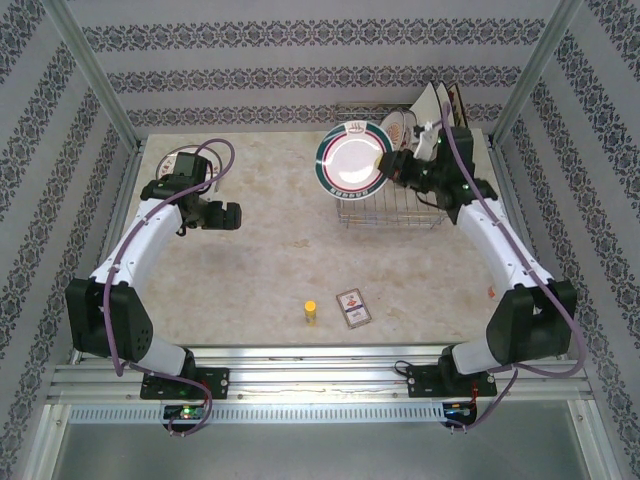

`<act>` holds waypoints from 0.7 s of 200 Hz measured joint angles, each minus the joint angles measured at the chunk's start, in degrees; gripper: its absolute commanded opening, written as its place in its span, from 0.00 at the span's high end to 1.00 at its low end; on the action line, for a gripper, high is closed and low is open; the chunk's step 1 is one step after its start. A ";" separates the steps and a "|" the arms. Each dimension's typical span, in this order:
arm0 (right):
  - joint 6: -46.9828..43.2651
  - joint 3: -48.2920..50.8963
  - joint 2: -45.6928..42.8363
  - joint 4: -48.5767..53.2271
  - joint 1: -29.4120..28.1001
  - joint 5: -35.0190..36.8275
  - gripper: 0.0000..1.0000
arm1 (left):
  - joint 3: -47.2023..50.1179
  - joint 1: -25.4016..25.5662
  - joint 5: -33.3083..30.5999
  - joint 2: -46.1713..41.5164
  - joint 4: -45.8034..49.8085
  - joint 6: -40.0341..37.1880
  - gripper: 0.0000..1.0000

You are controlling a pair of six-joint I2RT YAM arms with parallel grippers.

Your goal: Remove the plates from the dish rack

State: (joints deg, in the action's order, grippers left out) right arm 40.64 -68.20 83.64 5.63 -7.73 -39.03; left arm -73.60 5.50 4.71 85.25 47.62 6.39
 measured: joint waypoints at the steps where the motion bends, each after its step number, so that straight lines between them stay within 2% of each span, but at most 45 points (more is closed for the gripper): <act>1: 0.24 0.28 0.02 -0.39 0.00 -0.13 1.00 | 0.04 0.00 0.00 -0.04 -0.09 0.00 0.00; 35: 6.54 8.74 2.69 -12.04 -0.57 -5.09 1.00 | 1.03 0.00 -0.44 -1.57 -0.52 0.00 0.00; 73: 9.97 11.06 6.29 -21.40 -2.99 -7.04 1.00 | 0.83 -0.20 1.86 -2.10 -0.50 -0.04 0.00; 106: 10.73 10.78 10.51 -26.38 -6.64 -8.00 1.00 | 4.13 -1.18 15.61 -7.19 -6.75 1.84 0.00; 140: 11.06 7.43 16.11 -26.91 -9.18 -8.70 1.00 | 6.82 -2.69 29.70 -10.47 -15.87 7.32 0.00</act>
State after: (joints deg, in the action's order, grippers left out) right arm 51.70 -60.77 99.74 -21.28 -16.91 -47.72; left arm -66.78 2.81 34.41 74.78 31.75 13.72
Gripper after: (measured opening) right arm 0.091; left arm 0.997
